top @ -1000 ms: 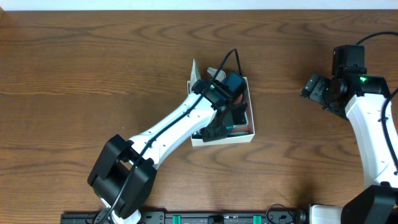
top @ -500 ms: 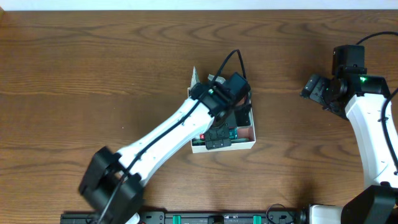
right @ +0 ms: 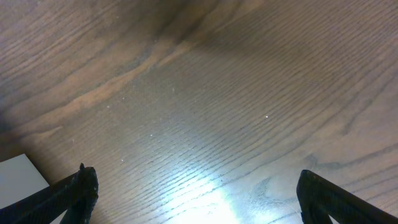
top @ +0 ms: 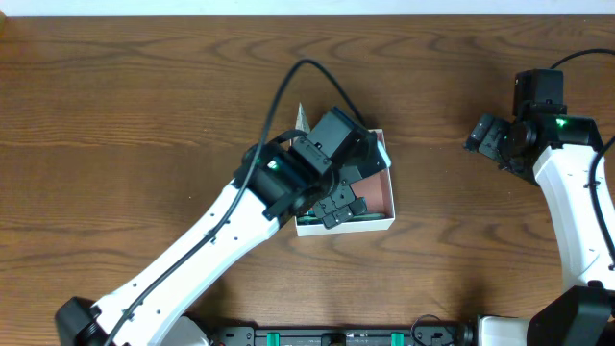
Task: Pack container
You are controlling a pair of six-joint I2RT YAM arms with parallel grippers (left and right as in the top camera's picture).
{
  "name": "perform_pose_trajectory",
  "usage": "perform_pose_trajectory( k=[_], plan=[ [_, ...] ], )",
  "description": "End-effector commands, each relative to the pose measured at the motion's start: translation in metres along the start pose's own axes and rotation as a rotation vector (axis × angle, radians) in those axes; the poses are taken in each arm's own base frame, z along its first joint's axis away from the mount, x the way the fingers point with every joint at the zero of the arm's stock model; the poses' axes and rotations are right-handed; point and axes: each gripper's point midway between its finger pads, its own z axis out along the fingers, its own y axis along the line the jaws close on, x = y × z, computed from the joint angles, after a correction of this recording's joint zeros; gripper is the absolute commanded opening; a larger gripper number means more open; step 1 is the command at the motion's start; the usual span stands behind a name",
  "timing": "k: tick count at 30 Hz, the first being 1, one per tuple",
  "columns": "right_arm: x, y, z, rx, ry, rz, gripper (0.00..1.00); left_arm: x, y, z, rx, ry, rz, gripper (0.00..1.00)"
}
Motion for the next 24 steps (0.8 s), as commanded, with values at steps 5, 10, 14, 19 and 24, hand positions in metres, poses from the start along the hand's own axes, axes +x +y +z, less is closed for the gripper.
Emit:
perform_pose_trajectory(
  k=[5, 10, 14, 19, 24],
  plan=[
    [-0.005, -0.002, -0.001, 0.005, -0.009, 0.022, 0.99, 0.011, -0.002, -0.021, -0.015, 0.008, -0.301, 0.98],
    [-0.005, -0.002, -0.001, 0.005, -0.009, 0.022, 0.99, 0.085, -0.018, -0.034, -0.009, 0.319, -0.328, 0.98],
    [-0.005, -0.002, -0.001, 0.005, -0.009, 0.022, 0.99, 0.138, -0.031, -0.06, -0.013, 0.565, -0.439, 0.98],
    [-0.005, -0.002, -0.001, 0.005, -0.009, 0.022, 0.99, 0.15, -0.023, -0.074, -0.077, 0.567, -0.419, 0.98],
    [-0.005, -0.002, -0.001, 0.005, -0.009, 0.022, 0.99, 0.128, 0.002, -0.083, -0.164, 0.231, -0.477, 0.98]
  ],
)
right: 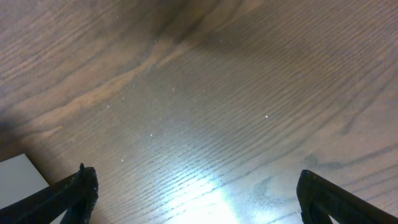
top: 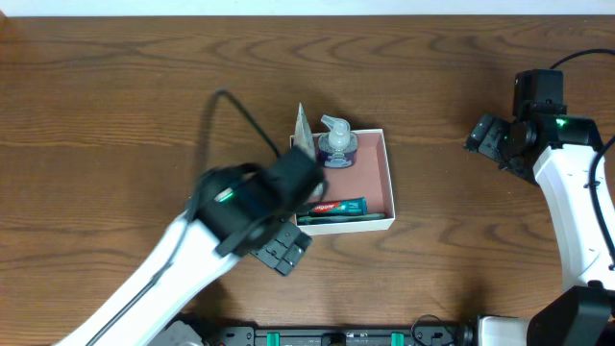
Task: Pack container
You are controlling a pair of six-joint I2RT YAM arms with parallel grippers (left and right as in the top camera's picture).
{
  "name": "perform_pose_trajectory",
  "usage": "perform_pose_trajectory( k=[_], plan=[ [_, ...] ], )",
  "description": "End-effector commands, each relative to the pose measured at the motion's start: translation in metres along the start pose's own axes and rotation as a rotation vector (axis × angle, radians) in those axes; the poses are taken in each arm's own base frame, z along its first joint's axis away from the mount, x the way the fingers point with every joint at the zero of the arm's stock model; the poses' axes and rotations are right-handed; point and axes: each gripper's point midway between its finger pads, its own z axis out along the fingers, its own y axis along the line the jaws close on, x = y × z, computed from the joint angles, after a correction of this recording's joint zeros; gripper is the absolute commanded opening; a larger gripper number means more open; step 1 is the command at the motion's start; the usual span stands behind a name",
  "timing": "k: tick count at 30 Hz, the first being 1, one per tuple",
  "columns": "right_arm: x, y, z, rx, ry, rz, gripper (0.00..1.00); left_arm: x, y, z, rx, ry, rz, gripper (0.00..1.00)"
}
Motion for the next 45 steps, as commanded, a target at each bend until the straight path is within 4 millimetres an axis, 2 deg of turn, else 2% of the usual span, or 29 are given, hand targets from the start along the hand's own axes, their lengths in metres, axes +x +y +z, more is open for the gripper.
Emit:
perform_pose_trajectory(
  k=[1, 5, 7, 10, 13, 18, 20, 24, 33, 45],
  plan=[
    [-0.005, -0.002, -0.001, 0.005, -0.01, 0.022, 0.99, -0.007, 0.027, -0.021, -0.039, -0.237, -0.11, 0.98],
    [-0.005, -0.002, -0.001, 0.005, -0.01, 0.022, 0.99, -0.023, 0.066, -0.038, -0.063, -0.517, -0.301, 0.98],
    [-0.005, -0.002, -0.001, 0.005, -0.01, 0.022, 0.99, -0.021, 0.084, -0.043, -0.077, -0.623, -0.384, 0.98],
    [-0.005, -0.002, -0.001, 0.005, -0.01, 0.022, 0.99, -0.008, 0.103, -0.042, -0.104, -0.73, -0.468, 0.98],
    [-0.005, -0.002, -0.001, 0.005, -0.01, 0.023, 0.99, 0.001, 0.113, -0.039, -0.146, -0.831, -0.456, 0.98],
    [-0.005, -0.002, -0.001, 0.005, -0.01, 0.022, 0.99, -0.005, 0.115, -0.048, -0.231, -1.055, -0.277, 0.98],
    [-0.005, -0.002, -0.001, 0.005, -0.01, 0.022, 0.99, -0.005, 0.116, -0.046, -0.245, -1.111, -0.263, 0.98],
    [-0.005, -0.002, -0.001, 0.005, -0.01, 0.022, 0.99, -0.004, 0.116, -0.029, -0.253, -1.169, -0.253, 0.98],
    [-0.005, -0.002, -0.001, 0.005, -0.01, 0.022, 0.99, 0.005, 0.125, 0.028, -0.316, -1.234, -0.275, 0.98],
    [-0.005, -0.002, -0.001, 0.005, -0.01, 0.022, 0.99, 0.016, 0.121, 0.08, -0.331, -1.221, -0.269, 0.98]
  ],
)
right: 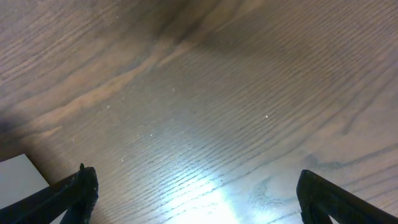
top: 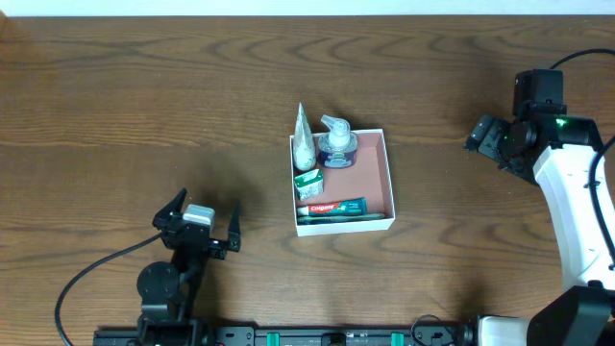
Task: Pack container
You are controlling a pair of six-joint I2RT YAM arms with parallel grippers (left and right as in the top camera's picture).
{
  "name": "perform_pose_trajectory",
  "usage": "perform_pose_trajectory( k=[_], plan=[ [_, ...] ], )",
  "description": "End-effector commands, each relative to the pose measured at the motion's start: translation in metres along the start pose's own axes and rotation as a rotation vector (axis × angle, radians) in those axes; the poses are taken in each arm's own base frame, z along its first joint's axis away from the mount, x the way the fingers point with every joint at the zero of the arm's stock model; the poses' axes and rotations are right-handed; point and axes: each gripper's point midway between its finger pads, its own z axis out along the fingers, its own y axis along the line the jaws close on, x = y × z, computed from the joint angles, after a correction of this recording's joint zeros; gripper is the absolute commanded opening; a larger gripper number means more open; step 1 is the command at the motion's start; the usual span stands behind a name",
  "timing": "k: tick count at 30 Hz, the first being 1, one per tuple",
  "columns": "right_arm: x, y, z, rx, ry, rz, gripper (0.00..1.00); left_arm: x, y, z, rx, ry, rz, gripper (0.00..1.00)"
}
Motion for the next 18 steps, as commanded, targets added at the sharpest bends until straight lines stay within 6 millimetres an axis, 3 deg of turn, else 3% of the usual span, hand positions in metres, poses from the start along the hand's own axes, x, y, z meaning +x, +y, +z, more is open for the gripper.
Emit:
perform_pose_trajectory(
  k=[1, 18],
  plan=[
    [-0.0048, -0.0019, -0.0011, 0.005, -0.009, 0.022, 0.99, 0.0081, 0.0002, -0.0014, -0.004, 0.015, 0.022, 0.98],
    [-0.0048, -0.0019, -0.0011, 0.005, -0.009, 0.022, 0.99, 0.006, 0.0042, -0.0027, -0.029, 0.005, -0.022, 0.98]
  ],
)
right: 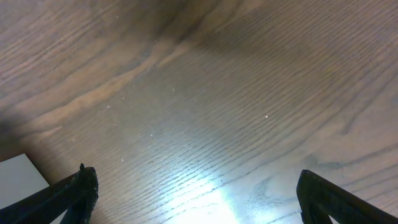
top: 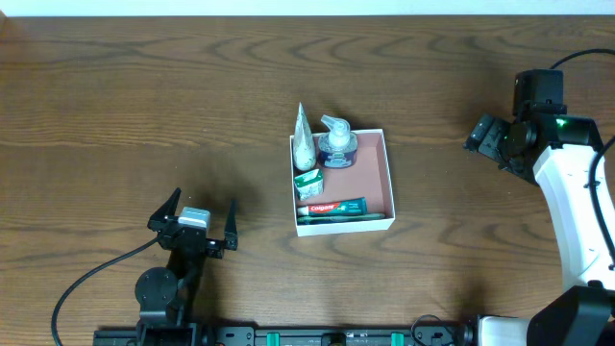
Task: Pack container
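Observation:
A white open box (top: pixel 388 178) with a pinkish floor sits at the table's middle. Inside it lie a white tube (top: pixel 304 140), a clear pump bottle (top: pixel 336 143), a small green-and-white packet (top: pixel 307 182) and a toothpaste box (top: pixel 332 208). My left gripper (top: pixel 193 224) rests open near the front edge, left of the box, with nothing between its fingers. My right gripper (top: pixel 484 136) hovers open at the far right; in the right wrist view the right gripper (right: pixel 196 199) frames bare wood, with a white box corner (right: pixel 22 174) at lower left.
The dark wooden table (top: pixel 115 106) stretches around the box. A black cable (top: pixel 91 279) trails from the left arm's base at the front edge. The right arm (top: pixel 577 211) stands along the right side.
The left gripper shifted slightly lower and to the left near the front edge. The right arm and the box contents did not change.
The left arm first reached over the box, its gripper covering the contents. Then it was drawn back to the front left, showing the tube, bottle and toothpaste in the box. Later it lay folded near the front edge, open. The right arm stayed still throughout.

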You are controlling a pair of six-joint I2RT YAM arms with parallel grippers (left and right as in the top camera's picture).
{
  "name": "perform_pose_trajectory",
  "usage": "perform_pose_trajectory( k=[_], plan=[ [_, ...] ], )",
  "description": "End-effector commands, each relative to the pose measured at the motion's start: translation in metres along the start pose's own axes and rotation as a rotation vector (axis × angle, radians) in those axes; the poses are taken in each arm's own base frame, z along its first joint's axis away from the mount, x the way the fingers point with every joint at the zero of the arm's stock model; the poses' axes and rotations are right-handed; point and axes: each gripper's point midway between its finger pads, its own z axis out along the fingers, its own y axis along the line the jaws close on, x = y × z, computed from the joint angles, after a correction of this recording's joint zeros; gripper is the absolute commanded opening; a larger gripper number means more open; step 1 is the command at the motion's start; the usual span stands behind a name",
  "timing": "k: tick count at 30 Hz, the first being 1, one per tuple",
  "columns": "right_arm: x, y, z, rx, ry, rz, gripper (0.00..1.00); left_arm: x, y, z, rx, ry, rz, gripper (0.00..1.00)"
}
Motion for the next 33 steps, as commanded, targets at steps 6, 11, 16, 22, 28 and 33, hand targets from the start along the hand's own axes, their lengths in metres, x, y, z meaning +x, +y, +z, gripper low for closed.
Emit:
perform_pose_trajectory(
  k=[6, 11, 16, 22, 28, 33],
  plan=[
    [-0.005, -0.002, -0.001, 0.005, -0.009, 0.022, 0.99, 0.016, -0.001, 0.001, 0.004, 0.045, -0.019, 0.98],
    [-0.005, -0.002, -0.001, 0.005, -0.009, 0.022, 0.99, 0.016, -0.001, 0.001, 0.004, 0.045, -0.019, 0.98],
    [-0.005, -0.002, -0.001, 0.005, -0.009, 0.022, 0.99, 0.016, -0.001, 0.001, 0.004, 0.045, -0.019, 0.98],
    [-0.005, -0.002, -0.002, 0.003, -0.013, 0.023, 0.99, 0.016, -0.001, 0.001, 0.004, 0.045, -0.019, 0.98],
    [-0.007, 0.0, -0.051, -0.073, -0.142, 0.025, 0.99, 0.016, -0.001, 0.001, 0.004, 0.045, -0.019, 0.98],
    [0.016, -0.004, -0.096, -0.164, -0.262, 0.002, 0.99, 0.016, -0.001, 0.001, 0.004, 0.045, -0.019, 0.98]
  ],
)
